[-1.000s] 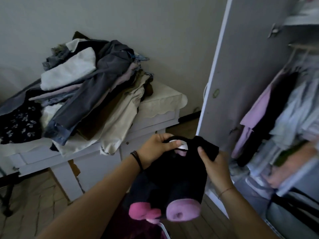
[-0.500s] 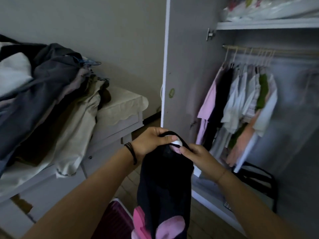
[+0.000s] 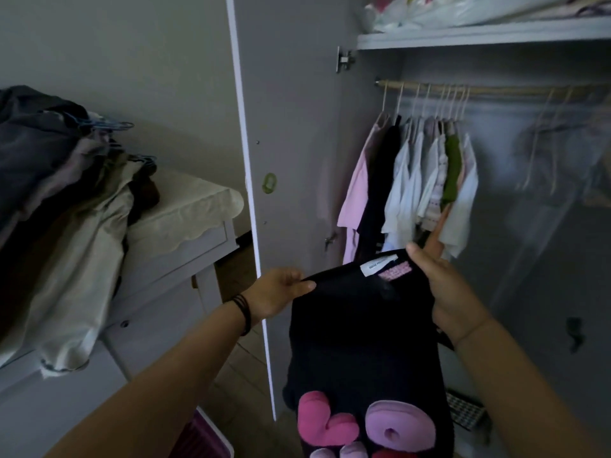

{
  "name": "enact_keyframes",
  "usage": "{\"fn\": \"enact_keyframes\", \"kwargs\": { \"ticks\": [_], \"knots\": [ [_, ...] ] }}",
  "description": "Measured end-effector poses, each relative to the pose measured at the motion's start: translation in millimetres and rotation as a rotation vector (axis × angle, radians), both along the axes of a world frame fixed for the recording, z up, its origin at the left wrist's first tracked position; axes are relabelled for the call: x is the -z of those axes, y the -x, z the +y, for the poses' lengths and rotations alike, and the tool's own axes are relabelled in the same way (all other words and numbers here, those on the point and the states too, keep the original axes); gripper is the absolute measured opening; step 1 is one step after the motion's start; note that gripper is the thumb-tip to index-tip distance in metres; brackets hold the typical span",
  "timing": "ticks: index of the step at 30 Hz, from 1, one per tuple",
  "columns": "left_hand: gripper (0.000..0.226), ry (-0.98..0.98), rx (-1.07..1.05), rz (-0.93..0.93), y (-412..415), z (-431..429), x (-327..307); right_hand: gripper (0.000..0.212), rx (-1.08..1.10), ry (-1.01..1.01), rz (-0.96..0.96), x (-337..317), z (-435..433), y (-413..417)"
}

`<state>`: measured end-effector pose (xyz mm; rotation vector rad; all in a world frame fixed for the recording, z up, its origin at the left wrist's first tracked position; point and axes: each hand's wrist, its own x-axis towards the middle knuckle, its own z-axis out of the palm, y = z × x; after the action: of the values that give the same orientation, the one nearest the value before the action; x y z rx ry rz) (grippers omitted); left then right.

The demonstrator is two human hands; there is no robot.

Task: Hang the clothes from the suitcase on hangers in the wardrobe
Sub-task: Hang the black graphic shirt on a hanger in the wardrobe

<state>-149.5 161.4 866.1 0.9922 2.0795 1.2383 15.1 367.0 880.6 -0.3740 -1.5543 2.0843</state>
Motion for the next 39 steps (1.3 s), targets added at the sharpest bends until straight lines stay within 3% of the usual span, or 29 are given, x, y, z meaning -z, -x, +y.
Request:
{"fn": "enact_keyframes", "kwargs": {
  "ticks": [1,4,8,12,16,23,28,32,39],
  "knots": [
    [0.036,-0.013,-0.013,0.013,-2,13,1,0.036,0.021,0.036,0.022,0,14,0],
    [0.028,-0.129,-0.016,-0.053,-8,55,-4,0.063,0.109,0.029,0.005,-3,59,0],
    [0.034,-0.303,-0.056,-0.180,-18,115,-22,0.037,0.210,-0.161,-0.109,-14,111,-8],
    [0.036,-0.461,-0.110,-0.226,-21,181,-44,0.047,0.268,-0.253,-0.169,-9,164,-6],
    [0.045,-0.482,-0.109,-0.174,-21,237,-67,0.032,0.267,-0.210,-0.173,-1,212,-3],
    [0.028,-0.518,0.012,-0.111,2,318,-89,0.024,0.347,-0.270,-0.178,-13,289,25],
    [0.046,-0.539,0.142,-0.170,34,376,-100,0.019,0.647,-0.467,-0.110,-53,367,45],
    [0.033,-0.511,0.208,-0.247,56,423,-109,0.030,0.856,-0.659,-0.146,-81,425,62],
    [0.040,-0.423,0.390,-0.366,82,479,-116,0.029,0.864,-0.486,-0.248,-83,478,89]
  ]
}}
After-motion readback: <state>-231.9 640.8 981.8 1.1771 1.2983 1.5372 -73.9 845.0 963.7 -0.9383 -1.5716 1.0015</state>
